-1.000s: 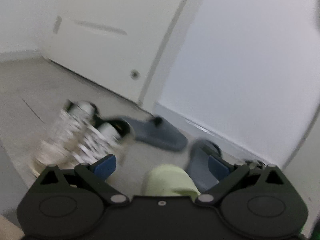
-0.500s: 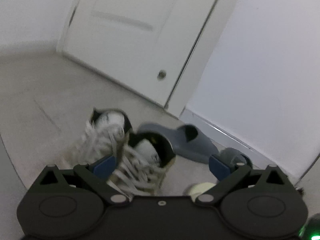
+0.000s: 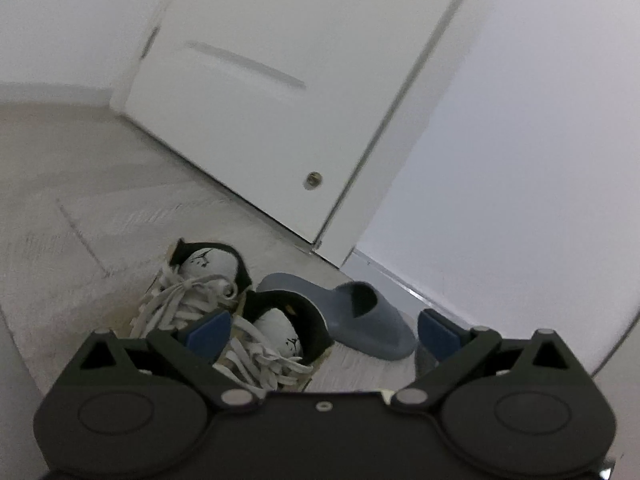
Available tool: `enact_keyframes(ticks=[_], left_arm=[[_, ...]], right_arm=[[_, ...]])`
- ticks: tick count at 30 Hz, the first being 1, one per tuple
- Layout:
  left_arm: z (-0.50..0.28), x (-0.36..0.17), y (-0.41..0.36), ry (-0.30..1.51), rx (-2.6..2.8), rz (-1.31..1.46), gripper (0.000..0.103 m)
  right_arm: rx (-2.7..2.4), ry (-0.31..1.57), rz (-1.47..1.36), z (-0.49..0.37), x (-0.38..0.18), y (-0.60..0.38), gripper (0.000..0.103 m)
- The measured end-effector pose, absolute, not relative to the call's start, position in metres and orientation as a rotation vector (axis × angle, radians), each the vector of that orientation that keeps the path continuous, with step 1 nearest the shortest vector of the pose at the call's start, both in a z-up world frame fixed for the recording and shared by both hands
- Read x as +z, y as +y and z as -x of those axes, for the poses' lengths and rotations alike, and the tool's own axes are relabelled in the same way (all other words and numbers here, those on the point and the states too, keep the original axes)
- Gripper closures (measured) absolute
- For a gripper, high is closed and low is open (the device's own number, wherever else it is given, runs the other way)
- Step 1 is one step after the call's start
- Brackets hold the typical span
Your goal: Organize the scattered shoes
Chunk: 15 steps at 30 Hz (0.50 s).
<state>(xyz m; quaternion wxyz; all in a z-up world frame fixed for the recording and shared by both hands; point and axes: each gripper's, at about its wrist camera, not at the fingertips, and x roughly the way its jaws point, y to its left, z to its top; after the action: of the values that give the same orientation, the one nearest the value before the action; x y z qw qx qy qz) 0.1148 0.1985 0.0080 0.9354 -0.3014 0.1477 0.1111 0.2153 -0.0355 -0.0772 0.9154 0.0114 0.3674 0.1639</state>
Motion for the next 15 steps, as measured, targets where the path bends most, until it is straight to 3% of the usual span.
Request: enact_keyframes(ticks=[15], left_arm=[[-0.108,0.007,0.198,0.284,0.235,0.640,0.002]], right_arm=[[0.266,0.757,0.077,-0.233,-0.094,0.003,0.000]])
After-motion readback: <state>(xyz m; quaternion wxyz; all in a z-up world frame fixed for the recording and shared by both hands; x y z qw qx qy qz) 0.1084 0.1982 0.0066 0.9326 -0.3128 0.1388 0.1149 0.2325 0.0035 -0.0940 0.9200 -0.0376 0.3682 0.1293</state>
